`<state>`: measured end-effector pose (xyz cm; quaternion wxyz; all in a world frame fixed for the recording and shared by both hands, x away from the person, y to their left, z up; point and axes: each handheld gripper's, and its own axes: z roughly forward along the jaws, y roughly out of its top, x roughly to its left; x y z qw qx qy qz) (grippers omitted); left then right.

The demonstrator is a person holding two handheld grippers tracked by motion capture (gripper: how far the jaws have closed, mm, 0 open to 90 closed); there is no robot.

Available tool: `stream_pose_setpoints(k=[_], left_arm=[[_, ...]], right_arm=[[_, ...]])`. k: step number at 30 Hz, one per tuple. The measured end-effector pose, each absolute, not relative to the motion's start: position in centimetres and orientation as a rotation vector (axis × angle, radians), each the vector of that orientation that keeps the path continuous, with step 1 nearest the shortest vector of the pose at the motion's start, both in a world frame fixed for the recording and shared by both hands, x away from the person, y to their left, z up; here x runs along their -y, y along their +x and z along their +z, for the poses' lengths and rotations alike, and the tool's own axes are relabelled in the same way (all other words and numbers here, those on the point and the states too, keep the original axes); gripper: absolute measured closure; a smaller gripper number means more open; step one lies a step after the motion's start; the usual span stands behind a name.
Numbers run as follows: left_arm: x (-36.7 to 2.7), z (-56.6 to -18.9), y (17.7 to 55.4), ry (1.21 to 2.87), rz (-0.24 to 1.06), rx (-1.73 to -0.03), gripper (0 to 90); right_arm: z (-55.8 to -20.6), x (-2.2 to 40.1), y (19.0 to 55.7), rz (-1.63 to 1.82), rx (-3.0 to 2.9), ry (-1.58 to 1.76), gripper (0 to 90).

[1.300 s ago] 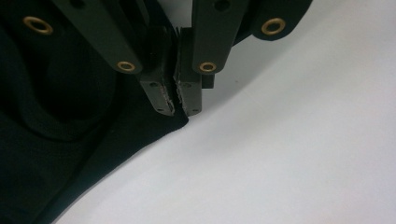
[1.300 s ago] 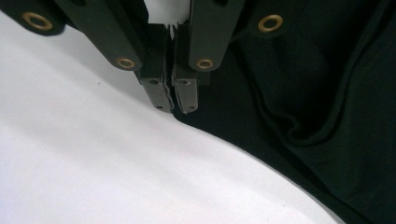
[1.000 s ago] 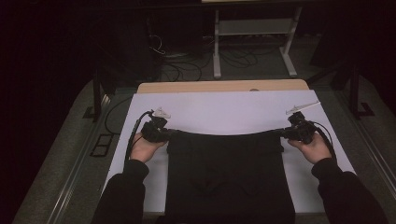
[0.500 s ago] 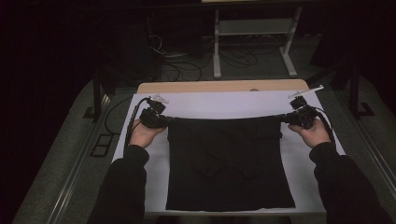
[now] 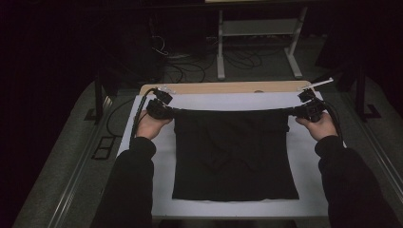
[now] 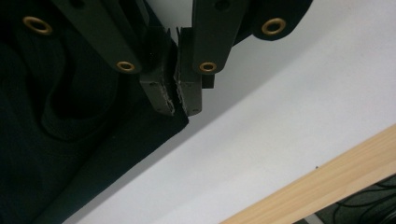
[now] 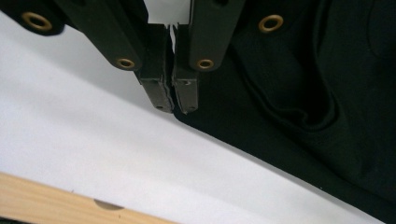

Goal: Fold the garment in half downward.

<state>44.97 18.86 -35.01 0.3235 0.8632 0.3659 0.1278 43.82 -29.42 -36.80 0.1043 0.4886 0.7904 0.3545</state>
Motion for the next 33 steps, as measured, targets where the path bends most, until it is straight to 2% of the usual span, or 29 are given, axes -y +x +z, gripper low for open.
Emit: stream_pose_setpoints(k=[17, 27, 30, 33], left_arm=[[-18.6, -32.7, 47.2, 2.271, 0.396, -0.939, 84.3], [-17.9, -34.6, 48.3, 2.295, 0.380, -0.968, 83.9], [-17.9, -35.3, 48.2, 2.277, 0.395, -0.984, 80.9], [-17.9, -35.9, 47.9, 2.261, 0.403, -1.006, 73.4]], right_arm=[[-34.5, 29.2, 45.5, 1.077, -2.280, 1.394, 85.6], [-36.3, 28.9, 46.8, 1.056, -2.291, 1.451, 84.6], [-36.9, 28.8, 47.0, 1.069, -2.297, 1.484, 79.8], [-37.2, 28.7, 46.9, 1.079, -2.300, 1.476, 72.7]])
